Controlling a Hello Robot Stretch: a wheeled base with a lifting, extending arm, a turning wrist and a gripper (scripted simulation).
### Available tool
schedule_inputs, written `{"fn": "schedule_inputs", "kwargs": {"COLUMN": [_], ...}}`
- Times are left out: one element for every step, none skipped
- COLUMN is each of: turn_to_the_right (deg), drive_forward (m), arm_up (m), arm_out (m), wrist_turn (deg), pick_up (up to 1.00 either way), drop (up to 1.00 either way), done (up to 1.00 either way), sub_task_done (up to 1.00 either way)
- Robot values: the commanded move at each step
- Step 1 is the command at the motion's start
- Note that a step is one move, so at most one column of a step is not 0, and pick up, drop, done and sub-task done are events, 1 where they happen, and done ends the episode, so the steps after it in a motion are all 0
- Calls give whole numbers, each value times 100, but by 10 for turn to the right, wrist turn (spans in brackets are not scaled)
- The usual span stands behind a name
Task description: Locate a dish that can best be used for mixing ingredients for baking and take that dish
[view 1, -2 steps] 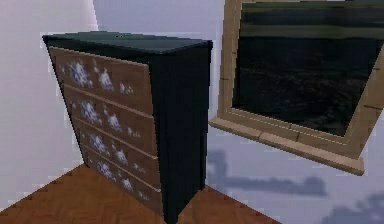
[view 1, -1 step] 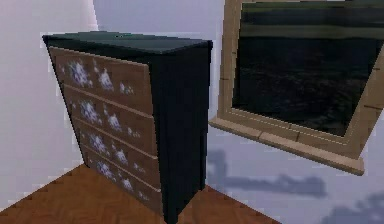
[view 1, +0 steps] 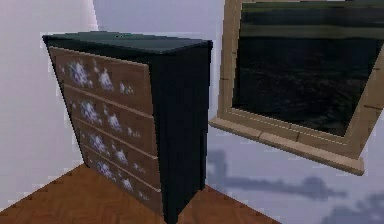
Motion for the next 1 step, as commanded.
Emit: {"fn": "schedule_inputs", "kwargs": {"turn_to_the_right": [0], "drive_forward": [0], "arm_up": [0], "arm_out": [0], "wrist_turn": [150], "pick_up": [0], "drop": [0], "done": [0], "sub_task_done": [0]}}
